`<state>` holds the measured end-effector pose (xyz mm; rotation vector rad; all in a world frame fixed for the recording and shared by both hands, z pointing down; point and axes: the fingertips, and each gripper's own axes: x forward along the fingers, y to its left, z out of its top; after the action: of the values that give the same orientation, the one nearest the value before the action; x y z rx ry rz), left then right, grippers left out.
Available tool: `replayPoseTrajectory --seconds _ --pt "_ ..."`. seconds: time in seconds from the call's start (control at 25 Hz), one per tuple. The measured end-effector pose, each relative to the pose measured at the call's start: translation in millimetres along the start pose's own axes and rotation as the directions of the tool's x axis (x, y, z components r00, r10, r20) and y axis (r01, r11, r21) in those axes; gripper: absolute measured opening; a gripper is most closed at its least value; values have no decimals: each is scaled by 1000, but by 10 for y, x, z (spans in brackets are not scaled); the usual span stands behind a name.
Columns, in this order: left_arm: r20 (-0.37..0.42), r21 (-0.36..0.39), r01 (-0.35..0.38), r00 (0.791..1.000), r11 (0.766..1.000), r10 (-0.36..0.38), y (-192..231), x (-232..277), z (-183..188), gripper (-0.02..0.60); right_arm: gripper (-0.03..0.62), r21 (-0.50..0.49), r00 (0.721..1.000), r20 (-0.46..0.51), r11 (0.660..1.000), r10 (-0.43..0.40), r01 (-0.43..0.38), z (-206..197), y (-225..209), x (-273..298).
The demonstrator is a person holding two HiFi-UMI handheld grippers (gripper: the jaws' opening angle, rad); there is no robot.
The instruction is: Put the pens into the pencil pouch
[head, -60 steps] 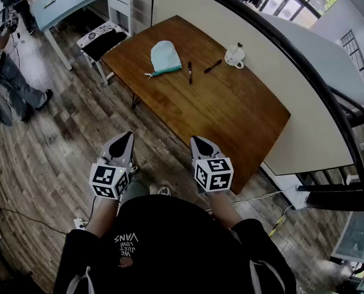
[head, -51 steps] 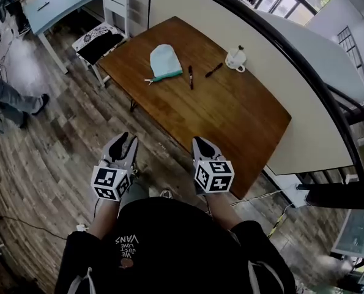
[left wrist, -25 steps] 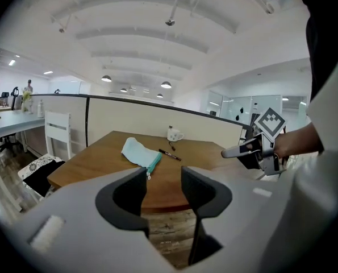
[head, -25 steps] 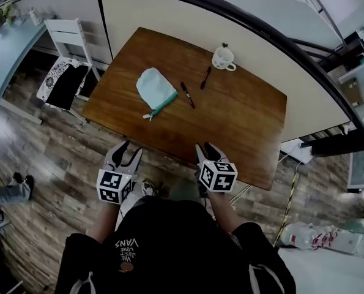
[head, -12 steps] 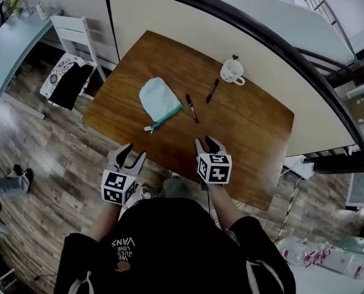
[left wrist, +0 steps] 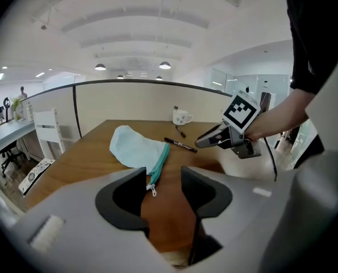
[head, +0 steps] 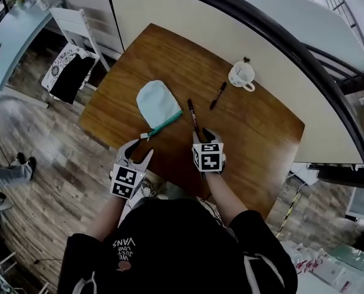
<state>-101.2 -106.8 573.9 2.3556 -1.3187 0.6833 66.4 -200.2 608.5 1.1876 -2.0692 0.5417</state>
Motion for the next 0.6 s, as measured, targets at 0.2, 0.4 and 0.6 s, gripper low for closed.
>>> replayPoseTrajectory --seconds 0.2,0.4,0.6 --pt "-39 62 15 999 998 -13 8 317 30 181 110 -34 1000 -26 999 10 -11 -25 -13 239" --pt "-74 114 30 997 993 -21 8 567 17 181 110 -19 999 -35 1000 10 -11 -47 -52 340" --pt "-121 178 47 992 983 -26 43 779 -10 181 101 -31 999 -36 999 18 -19 -59 -38 380"
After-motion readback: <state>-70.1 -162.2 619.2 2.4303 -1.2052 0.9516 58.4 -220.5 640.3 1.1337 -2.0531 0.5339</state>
